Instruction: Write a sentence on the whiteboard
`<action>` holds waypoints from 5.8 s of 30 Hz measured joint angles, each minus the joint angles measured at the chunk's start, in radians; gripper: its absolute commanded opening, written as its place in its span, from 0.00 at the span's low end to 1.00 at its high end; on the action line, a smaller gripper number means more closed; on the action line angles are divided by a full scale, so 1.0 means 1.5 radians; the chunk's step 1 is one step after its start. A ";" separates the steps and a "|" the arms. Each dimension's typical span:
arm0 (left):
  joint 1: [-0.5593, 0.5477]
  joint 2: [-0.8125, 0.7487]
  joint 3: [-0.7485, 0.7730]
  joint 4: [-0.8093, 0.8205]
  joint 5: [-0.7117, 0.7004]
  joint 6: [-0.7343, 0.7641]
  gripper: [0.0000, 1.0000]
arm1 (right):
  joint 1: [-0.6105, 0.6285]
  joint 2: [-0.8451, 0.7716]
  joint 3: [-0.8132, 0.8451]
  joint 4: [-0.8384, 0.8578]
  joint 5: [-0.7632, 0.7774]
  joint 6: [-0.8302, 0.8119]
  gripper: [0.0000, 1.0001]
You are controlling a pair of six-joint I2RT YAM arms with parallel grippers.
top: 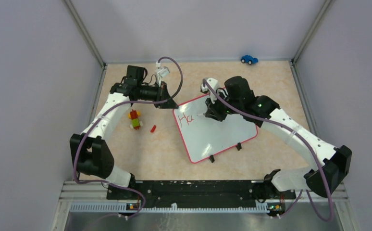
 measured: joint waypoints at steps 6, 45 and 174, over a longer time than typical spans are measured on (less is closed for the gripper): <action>0.000 0.000 0.000 0.000 0.000 0.000 0.00 | 0.000 0.009 0.012 0.004 0.000 0.001 0.00; -0.001 0.000 0.000 0.000 -0.003 0.003 0.00 | -0.008 0.046 0.039 0.028 0.016 0.004 0.00; -0.003 -0.002 0.000 0.002 -0.007 0.003 0.00 | -0.030 0.007 -0.006 0.007 -0.004 0.020 0.00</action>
